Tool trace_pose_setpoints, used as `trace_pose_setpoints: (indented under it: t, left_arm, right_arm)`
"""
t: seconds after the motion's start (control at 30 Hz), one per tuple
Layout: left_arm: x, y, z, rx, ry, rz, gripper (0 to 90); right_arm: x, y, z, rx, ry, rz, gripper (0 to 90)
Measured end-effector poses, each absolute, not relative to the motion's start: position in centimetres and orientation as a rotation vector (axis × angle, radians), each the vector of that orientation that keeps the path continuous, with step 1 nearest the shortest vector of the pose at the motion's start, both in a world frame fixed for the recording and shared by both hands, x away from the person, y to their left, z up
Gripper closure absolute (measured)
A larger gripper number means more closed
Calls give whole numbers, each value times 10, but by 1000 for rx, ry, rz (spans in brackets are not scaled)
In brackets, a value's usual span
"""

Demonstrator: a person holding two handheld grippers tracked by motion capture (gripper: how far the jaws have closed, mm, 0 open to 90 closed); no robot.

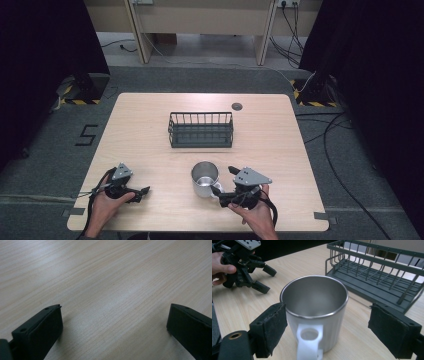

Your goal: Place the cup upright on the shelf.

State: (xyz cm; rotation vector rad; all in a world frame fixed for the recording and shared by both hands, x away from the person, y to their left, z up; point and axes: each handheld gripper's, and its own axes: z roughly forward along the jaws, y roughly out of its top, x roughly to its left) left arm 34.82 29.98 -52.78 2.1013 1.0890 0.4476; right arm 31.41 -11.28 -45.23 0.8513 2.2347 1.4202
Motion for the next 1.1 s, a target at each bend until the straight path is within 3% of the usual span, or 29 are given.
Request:
trace_pose_setpoints:
  t: [0.43,0.7,1.1]
  left_arm:
    - [348,300,-528,2100,1093,450,0]
    - [347,300,-528,2100,1096,451,0]
    - [347,300,-528,2097,1101,451,0]
  right_arm:
    - [327,-88,-458,829,2285,1421,142]
    - [336,-76,-461,835,2300,1416,69]
    - [343,-62,-462,834,2317,1351,41]
